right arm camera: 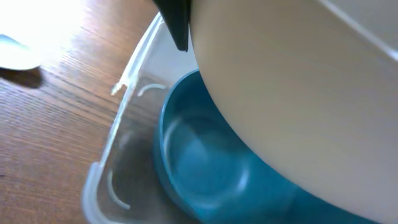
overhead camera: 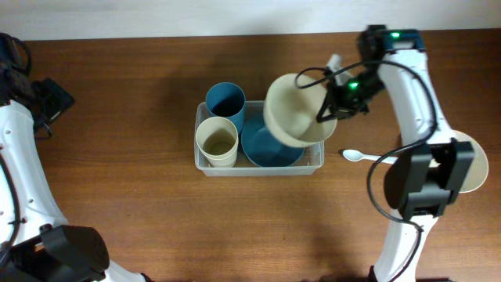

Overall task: Pack container
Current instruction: 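Lift the cream bowl and lower it into the blue bowl in the container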

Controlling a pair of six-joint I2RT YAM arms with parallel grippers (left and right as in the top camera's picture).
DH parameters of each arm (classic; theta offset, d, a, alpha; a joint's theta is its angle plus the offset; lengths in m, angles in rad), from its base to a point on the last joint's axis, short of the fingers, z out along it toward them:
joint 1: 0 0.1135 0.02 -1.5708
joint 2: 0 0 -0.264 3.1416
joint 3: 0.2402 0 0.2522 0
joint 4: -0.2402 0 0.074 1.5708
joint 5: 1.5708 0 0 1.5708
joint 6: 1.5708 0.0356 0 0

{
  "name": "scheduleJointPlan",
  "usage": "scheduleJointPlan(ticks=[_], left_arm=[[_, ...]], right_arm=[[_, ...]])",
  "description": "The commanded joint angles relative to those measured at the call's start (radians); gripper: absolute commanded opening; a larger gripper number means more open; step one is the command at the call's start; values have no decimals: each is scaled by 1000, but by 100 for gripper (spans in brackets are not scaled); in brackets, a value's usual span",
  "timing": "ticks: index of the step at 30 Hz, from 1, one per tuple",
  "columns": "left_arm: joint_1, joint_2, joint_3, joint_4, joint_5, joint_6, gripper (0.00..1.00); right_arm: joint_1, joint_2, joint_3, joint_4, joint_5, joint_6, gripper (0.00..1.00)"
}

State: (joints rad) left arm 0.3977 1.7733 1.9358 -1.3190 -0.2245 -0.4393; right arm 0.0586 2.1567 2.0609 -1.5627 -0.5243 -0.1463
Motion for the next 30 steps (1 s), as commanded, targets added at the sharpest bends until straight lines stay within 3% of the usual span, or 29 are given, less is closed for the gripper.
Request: scheduleJointPlan(ticks=[1, 11, 30], left_arm=[[3, 6, 15, 2, 0, -13, 100], [3, 6, 15, 2, 0, -13, 100], [3, 6, 15, 2, 0, -13, 100]], right_arm=[[49, -31, 21, 8, 134, 56, 4], [137, -27, 17, 19, 256, 137, 4], [199, -24, -97, 122, 275, 174, 4]])
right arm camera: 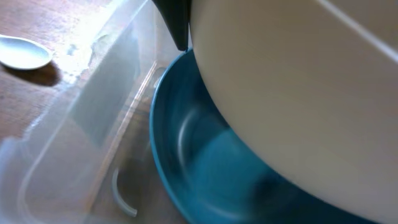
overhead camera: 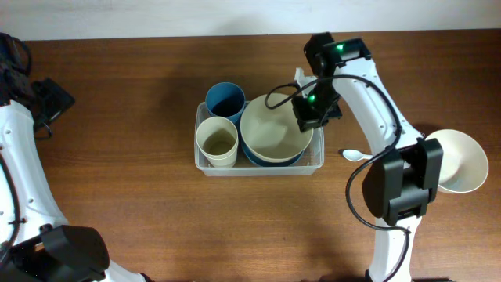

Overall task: Pack container
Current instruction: 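Lift the cream bowl and lower it into the blue bowl in the container, then release the cream bowl and move the right gripper right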

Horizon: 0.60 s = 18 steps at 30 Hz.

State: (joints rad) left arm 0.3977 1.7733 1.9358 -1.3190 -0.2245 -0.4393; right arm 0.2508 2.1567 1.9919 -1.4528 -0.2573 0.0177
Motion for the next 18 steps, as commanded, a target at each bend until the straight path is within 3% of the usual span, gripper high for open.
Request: scheduleJointPlan(ticks=[1, 9, 10, 11, 14, 18], left_arm=[[3, 6, 15, 2, 0, -13, 100], [3, 6, 15, 2, 0, -13, 100], [3, 6, 15, 2, 0, -13, 100], [3, 6, 15, 2, 0, -13, 100], [3, 6, 15, 2, 0, -13, 100], [3, 6, 15, 2, 0, -13, 100]], right_arm=[[7, -24, -35, 17, 8, 11, 4], [7, -24, -47, 41, 8, 10, 4], [7, -24, -47, 44, 8, 10, 8], [7, -24, -47, 47, 8, 10, 29], [7, -24, -47, 48, 8, 10, 60], [7, -24, -47, 49, 8, 10, 65]])
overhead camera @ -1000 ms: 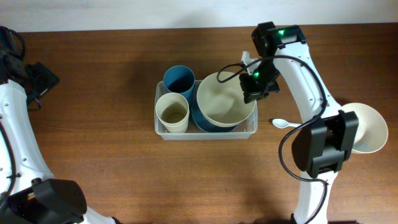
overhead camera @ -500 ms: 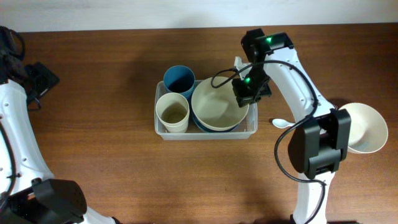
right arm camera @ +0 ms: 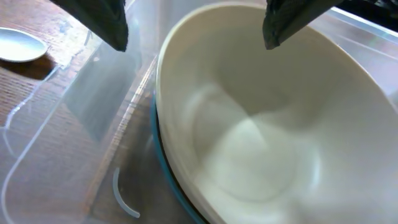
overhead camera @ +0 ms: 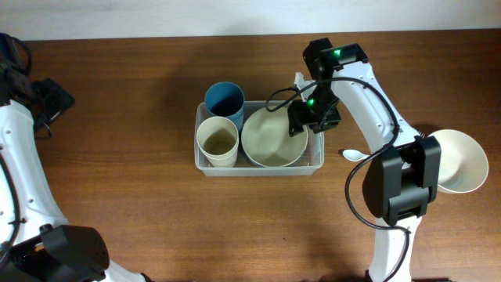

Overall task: Pack container
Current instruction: 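Release the cream bowl and move the right gripper right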

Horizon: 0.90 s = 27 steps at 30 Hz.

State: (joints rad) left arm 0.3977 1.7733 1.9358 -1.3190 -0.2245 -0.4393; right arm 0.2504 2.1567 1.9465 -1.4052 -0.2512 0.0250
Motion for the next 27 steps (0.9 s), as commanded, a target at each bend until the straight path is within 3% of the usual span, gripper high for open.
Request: scheduleJointPlan(ticks=[1, 9, 17, 22, 27], left_arm=[[3, 6, 15, 2, 0, -13, 100], [3, 6, 15, 2, 0, -13, 100], [3, 6, 15, 2, 0, -13, 100], [3, 6, 15, 2, 0, -13, 100], [3, 6, 15, 2, 0, -13, 100]], right_arm=[[7, -24, -2, 2, 2, 3, 65], [5, -24, 31, -29, -3, 3, 63], [-12, -33, 259, -171, -2, 3, 63], [-113, -33, 414, -250, 26, 84, 69], [-279, -45, 460, -294, 27, 97, 71]])
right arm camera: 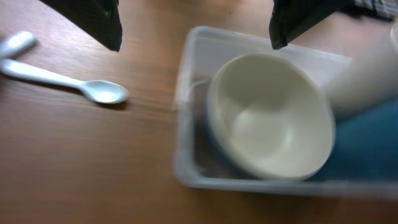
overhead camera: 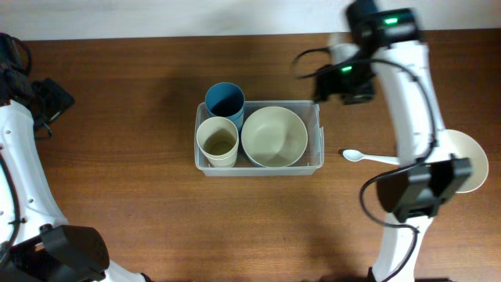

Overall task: Pack container
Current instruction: 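Release the cream bowl and move the right gripper right, then grasp the second cream bowl's rim with the right gripper and lift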

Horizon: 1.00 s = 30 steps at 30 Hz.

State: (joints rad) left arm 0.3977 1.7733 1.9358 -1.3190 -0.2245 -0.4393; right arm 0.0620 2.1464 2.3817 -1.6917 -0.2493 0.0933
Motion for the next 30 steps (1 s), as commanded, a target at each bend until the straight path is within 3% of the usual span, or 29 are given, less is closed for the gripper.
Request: scheduleJointPlan(ticks=[1, 10, 19, 23, 30], left_arm=[[3, 6, 15, 2, 0, -13, 100], [3, 6, 15, 2, 0, -13, 100], [3, 6, 15, 2, 0, -13, 100], [3, 6, 15, 2, 0, -13, 100], [3, 6, 15, 2, 0, -13, 100]], right_arm=[[-124, -43, 24, -8, 26, 33, 71], [-372, -251, -63, -8, 154, 55, 72], [-692, -496, -452, 63, 232, 237, 72], [-788, -517, -642, 145, 230, 308, 72], [-918, -517, -963, 355, 141, 309, 72]])
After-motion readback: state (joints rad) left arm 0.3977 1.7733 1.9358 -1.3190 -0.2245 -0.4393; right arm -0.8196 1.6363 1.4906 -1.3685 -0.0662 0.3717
